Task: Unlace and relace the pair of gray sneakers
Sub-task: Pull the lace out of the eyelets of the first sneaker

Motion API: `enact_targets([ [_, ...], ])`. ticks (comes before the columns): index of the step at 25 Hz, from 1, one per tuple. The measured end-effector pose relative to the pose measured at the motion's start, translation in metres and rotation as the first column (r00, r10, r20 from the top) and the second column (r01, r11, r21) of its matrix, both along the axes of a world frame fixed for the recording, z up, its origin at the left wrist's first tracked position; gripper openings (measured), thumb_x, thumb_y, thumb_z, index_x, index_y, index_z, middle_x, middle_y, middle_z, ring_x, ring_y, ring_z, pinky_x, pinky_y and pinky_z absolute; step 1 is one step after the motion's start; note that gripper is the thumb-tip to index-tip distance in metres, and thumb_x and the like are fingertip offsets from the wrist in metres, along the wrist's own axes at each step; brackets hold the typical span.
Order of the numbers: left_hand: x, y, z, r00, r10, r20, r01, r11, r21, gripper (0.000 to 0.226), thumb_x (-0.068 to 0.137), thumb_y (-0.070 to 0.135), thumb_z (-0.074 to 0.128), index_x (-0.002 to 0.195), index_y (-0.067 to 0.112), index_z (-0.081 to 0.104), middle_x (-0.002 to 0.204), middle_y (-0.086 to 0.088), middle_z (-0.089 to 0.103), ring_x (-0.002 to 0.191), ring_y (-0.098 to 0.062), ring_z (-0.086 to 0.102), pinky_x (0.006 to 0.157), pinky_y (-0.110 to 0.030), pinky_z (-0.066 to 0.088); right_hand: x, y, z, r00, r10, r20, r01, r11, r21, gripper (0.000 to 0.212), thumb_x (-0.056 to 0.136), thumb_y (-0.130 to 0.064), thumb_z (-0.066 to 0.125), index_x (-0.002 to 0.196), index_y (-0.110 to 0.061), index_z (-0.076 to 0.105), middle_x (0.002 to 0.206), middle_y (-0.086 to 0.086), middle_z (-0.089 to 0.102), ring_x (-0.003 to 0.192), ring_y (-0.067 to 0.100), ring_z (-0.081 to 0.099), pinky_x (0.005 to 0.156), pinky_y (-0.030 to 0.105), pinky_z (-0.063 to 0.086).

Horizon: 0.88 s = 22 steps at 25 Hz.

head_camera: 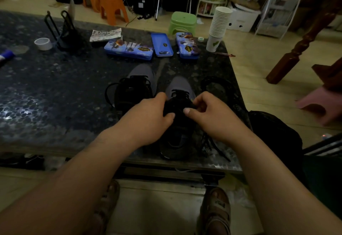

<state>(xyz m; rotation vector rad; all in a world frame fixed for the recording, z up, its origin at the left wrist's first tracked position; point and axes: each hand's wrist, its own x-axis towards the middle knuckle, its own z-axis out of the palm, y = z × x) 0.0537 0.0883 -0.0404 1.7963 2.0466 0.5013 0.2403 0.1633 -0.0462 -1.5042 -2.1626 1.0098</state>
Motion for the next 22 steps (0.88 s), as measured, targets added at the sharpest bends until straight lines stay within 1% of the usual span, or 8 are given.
enact_targets([
  [3,-0.004,0.004,-0.005,0.997,0.006,0.083,-0.005,1.000,-0.018,0.028,0.098,0.041,0.062,0.119,0.027,0.050,0.098,0.003,0.065,0.081,-0.014,0.064,0.073,-0.041,0.058,0.002,0.000,0.000,1.000,0.016,0.001,-0.016,0.999,0.050,0.020,0.095,-0.040,0.069,0.106,-0.027,0.057,0.090,-0.008,0.063,0.079,0.005,0.060,0.064,0.025,0.041],
  [7,0.001,0.001,-0.009,0.993,-0.002,0.117,-0.006,0.998,0.069,0.022,0.097,0.034,0.060,0.115,0.028,0.049,0.090,0.007,0.065,0.077,-0.014,0.064,0.065,-0.037,0.054,0.003,0.000,-0.001,0.998,-0.016,-0.063,0.019,0.999,0.045,0.013,0.094,-0.027,0.067,0.103,-0.026,0.058,0.088,-0.006,0.066,0.074,0.008,0.061,0.062,0.027,0.043],
  [12,-0.001,-0.002,-0.014,0.958,0.069,0.279,-0.097,0.991,0.089,0.030,0.101,0.043,0.057,0.127,0.028,0.054,0.111,0.009,0.068,0.094,-0.010,0.065,0.082,-0.036,0.055,0.006,-0.002,0.005,0.997,0.054,-0.049,-0.050,0.996,0.080,0.026,0.099,-0.037,0.063,0.121,-0.042,0.050,0.081,-0.004,0.064,0.069,0.009,0.062,0.060,0.031,0.049],
  [14,-0.005,-0.012,-0.009,0.970,0.054,0.238,-0.113,0.963,0.245,0.027,0.101,0.036,0.059,0.124,0.024,0.059,0.107,0.009,0.064,0.092,-0.008,0.061,0.083,-0.034,0.053,0.010,-0.004,0.009,0.994,0.111,0.008,-0.111,0.986,0.120,0.025,0.102,-0.038,0.060,0.123,-0.044,0.048,0.080,-0.003,0.064,0.071,0.008,0.062,0.062,0.032,0.051],
  [16,-0.015,-0.025,-0.003,0.992,0.086,0.094,-0.121,0.864,0.488,0.019,0.098,0.028,0.061,0.115,0.019,0.063,0.102,0.005,0.059,0.091,-0.013,0.057,0.081,-0.034,0.048,0.005,-0.004,0.009,0.995,0.102,0.009,-0.103,0.981,0.164,0.022,0.102,-0.035,0.059,0.121,-0.041,0.050,0.079,-0.002,0.063,0.068,0.012,0.061,0.063,0.037,0.052],
  [17,-0.023,-0.030,-0.001,0.988,0.154,0.013,-0.138,0.840,0.525,0.020,0.096,0.030,0.062,0.113,0.019,0.062,0.103,0.002,0.059,0.095,-0.019,0.056,0.082,-0.037,0.046,-0.002,-0.005,0.007,0.997,0.073,-0.027,-0.067,0.983,0.173,0.019,0.103,-0.033,0.059,0.118,-0.039,0.051,0.077,-0.001,0.063,0.066,0.014,0.061,0.063,0.041,0.052],
  [20,-0.042,-0.037,-0.004,0.955,0.278,-0.106,-0.238,0.927,0.289,0.031,0.096,0.043,0.057,0.120,0.025,0.061,0.111,0.001,0.068,0.111,-0.027,0.059,0.095,-0.046,0.043,-0.028,-0.015,0.001,0.988,0.035,-0.147,-0.014,0.990,0.142,0.013,0.103,-0.033,0.059,0.114,-0.037,0.053,0.078,0.001,0.061,0.065,0.015,0.060,0.058,0.037,0.049],
  [22,-0.050,-0.041,-0.007,0.978,0.210,0.010,-0.208,0.955,0.210,0.031,0.099,0.033,0.054,0.128,0.024,0.061,0.117,0.002,0.069,0.115,-0.025,0.059,0.101,-0.046,0.044,-0.041,-0.016,0.008,0.996,0.089,0.017,-0.091,0.959,0.268,0.024,0.101,-0.036,0.062,0.122,-0.036,0.051,0.091,-0.002,0.058,0.081,0.016,0.061,0.064,0.033,0.049],
])
